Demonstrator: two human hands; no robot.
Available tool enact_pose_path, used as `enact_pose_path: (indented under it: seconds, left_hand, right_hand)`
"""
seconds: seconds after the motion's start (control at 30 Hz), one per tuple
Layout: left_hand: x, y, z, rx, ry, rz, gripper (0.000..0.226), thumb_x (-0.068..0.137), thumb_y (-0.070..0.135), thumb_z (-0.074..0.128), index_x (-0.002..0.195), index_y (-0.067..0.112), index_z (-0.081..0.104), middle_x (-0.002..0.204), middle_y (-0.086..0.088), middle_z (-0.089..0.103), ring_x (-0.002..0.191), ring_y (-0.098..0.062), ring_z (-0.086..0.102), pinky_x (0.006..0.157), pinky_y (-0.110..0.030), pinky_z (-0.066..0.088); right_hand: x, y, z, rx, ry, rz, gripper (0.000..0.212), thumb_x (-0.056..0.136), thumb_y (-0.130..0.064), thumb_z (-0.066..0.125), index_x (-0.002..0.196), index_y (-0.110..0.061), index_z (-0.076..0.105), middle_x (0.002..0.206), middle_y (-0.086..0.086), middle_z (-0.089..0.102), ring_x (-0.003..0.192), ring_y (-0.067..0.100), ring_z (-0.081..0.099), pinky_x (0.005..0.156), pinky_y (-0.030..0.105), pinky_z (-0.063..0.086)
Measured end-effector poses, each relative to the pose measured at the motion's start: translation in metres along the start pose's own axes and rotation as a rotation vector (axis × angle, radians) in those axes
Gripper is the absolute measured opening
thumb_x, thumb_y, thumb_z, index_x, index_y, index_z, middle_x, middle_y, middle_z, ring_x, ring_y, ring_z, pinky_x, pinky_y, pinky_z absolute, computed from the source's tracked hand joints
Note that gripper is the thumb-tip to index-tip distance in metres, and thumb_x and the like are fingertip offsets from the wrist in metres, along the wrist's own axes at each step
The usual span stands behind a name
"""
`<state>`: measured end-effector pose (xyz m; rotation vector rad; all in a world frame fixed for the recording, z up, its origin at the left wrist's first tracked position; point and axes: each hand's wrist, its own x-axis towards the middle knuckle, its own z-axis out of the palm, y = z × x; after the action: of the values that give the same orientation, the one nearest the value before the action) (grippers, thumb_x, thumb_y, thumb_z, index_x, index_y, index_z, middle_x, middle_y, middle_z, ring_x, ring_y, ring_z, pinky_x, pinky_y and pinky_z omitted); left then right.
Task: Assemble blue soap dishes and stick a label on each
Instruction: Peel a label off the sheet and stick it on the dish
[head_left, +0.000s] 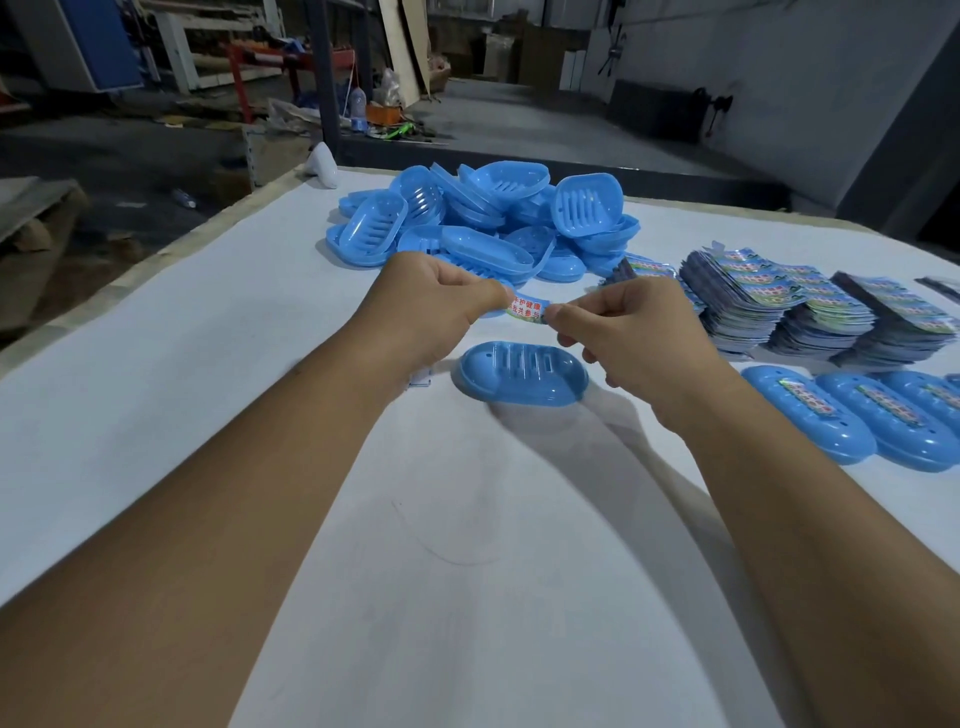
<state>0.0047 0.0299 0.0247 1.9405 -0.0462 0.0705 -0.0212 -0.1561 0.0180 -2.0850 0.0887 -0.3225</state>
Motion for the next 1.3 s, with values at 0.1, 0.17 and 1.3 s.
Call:
enact_pose_path:
  seconds: [0.1,0.17,1.3]
  left_hand:
    - [-0.001,0.0,0.0,0.0,-0.007,-0.022,0.019,0.078,0.043,0.082,0.071,0.027,0.075,0.052,0.019,0.06,0.065,-0.013,0.055,0.058,-0.025,0.045]
    - [-0.001,-0.001,0.0,0.005,-0.002,-0.024,0.02,0.077,0.043,0.082,0.068,0.026,0.075,0.054,0.017,0.059,0.064,-0.011,0.054,0.059,-0.025,0.044]
    - [0.006,-0.022,0.018,0.33,-0.012,0.032,0.033,0.07,0.041,0.08,0.075,0.008,0.077,0.071,-0.005,0.074,0.08,-0.025,0.072,0.079,-0.041,0.06]
  right_hand:
    - [-0.001,-0.001,0.001,0.01,-0.011,0.006,0.024,0.08,-0.036,0.077,0.066,-0.017,0.076,0.081,0.021,0.071,0.06,0.02,0.046,0.054,0.034,0.037]
    - [-0.001,-0.002,0.001,0.017,-0.015,0.022,0.022,0.078,-0.035,0.077,0.066,-0.016,0.075,0.082,0.022,0.07,0.06,0.02,0.046,0.054,0.034,0.036]
    - [0.007,0.01,0.011,-0.184,-0.042,0.112,0.033,0.07,-0.034,0.081,0.065,-0.003,0.07,0.046,0.001,0.05,0.042,0.014,0.037,0.052,0.031,0.038]
